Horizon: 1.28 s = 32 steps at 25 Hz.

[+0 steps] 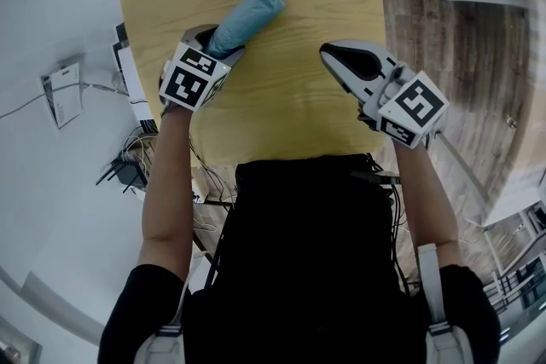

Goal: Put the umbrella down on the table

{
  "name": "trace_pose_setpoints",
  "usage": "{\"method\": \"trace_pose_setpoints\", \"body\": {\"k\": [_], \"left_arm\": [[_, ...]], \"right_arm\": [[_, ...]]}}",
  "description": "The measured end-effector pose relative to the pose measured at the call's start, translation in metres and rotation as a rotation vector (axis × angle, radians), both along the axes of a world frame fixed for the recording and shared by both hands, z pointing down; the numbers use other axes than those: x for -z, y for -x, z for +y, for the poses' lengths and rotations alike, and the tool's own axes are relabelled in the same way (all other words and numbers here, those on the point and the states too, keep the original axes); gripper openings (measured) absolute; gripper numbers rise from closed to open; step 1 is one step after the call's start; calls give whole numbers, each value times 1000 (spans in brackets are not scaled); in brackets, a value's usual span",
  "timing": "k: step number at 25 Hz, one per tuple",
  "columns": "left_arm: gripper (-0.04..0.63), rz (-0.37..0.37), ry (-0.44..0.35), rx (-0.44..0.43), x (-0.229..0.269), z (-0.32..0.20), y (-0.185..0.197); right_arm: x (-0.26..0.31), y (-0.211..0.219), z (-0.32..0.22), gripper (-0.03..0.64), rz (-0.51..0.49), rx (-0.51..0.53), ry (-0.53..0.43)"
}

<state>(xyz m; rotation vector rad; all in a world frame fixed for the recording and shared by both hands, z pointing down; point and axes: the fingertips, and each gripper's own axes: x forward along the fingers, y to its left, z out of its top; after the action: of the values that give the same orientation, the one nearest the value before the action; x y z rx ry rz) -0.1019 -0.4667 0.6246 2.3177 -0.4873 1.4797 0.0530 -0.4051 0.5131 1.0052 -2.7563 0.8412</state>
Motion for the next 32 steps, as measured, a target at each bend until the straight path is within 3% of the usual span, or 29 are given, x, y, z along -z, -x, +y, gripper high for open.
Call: {"method": "trace_pose_setpoints", "body": {"k": [19,26,32], "left_arm": [[289,-79,-16,-49,-8,-2,-2],[293,-39,-31,-50,5,0,1],[291,17,-138,-12,43,-6,8]], "right_arm": [[1,10,5,21,3,24,-4],[7,8,8,21,22,23,-15],[20,12,14,21,38,34,-35]]}}
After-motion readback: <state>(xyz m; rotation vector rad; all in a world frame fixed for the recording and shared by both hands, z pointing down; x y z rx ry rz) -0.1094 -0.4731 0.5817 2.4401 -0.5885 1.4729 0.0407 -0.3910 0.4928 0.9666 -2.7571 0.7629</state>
